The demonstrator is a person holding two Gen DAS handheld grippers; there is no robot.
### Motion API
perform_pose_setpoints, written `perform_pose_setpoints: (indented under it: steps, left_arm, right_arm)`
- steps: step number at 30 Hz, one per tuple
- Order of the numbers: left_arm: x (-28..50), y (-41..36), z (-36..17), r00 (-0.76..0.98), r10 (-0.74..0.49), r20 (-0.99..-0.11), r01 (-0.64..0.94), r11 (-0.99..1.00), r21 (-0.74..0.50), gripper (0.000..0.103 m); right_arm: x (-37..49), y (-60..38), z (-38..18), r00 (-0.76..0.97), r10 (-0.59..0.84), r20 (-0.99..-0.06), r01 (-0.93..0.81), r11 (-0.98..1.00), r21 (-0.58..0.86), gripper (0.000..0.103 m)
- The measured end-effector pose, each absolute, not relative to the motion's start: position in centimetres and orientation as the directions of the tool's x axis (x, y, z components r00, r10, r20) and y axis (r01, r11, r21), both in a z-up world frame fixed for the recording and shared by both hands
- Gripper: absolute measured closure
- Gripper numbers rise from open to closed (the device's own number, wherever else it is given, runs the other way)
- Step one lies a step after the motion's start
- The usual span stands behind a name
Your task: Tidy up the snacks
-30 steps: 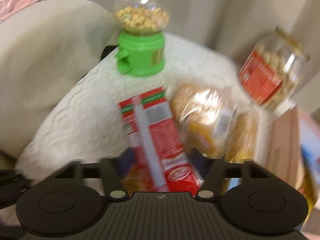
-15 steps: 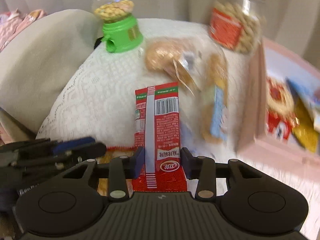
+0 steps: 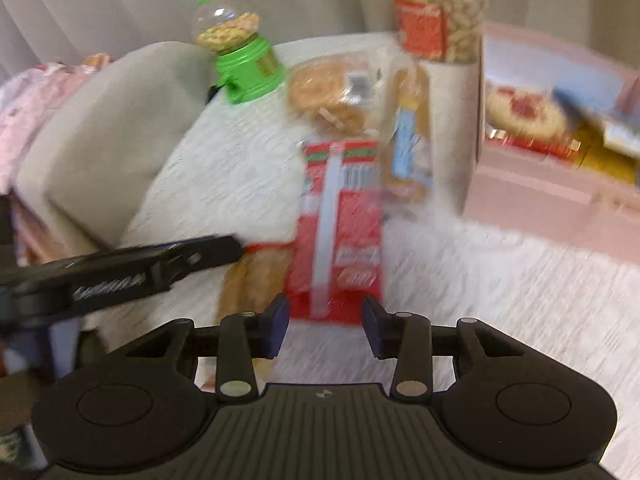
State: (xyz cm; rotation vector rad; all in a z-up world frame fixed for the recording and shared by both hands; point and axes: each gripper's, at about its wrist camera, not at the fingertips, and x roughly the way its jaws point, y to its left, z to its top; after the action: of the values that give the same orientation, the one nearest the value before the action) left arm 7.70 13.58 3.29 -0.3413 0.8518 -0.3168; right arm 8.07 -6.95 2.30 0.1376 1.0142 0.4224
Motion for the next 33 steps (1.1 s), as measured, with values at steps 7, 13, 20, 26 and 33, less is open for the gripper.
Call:
perform_pose_setpoints:
  steps: [7, 13, 20, 26, 33]
  left_arm:
    - [6.6, 11.3, 4.2, 0.626, -0.36, -0.692, 0.179, 0.93, -0.321, 0.074]
    - [5.3, 9.7, 4.5, 0.608, -0.36, -0.708, 0.226, 0.933, -0.281, 0.074]
    - [3.9, 6.4, 4.0, 0.593, -0.37, -0.715, 0.331, 0.922, -0.203, 0.067]
    - [2.5, 5.9, 3.0, 0.558, -0.402, -0.726, 0.397, 0.897, -0.192, 0.063]
    - [1.0, 6.6, 3.2, 0.55, -0.427, -0.717, 0.433, 0.881, -0.192, 0.064]
  right_arm:
    - [5.8, -8.9, 3.5, 0.619, 0.248, -0.745, -0.229, 0.965, 0.131, 0.042]
    - [3.7, -10.1, 3.5, 0.722, 0.119, -0.682, -0.172, 0.985, -0.009, 0.033]
    - [2.5, -11.4, 0.6, 0.719, 0.072, -0.691, -0.113, 0.994, -0.014, 0.031]
    - [2.0, -12.8, -1.6, 0.737, 0.055, -0.674, -0.044, 0.998, 0.034, 0.013]
    - [2.0, -13.1, -1.9, 0.745, 0.056, -0.665, -0.034, 0.998, 0.046, 0.009]
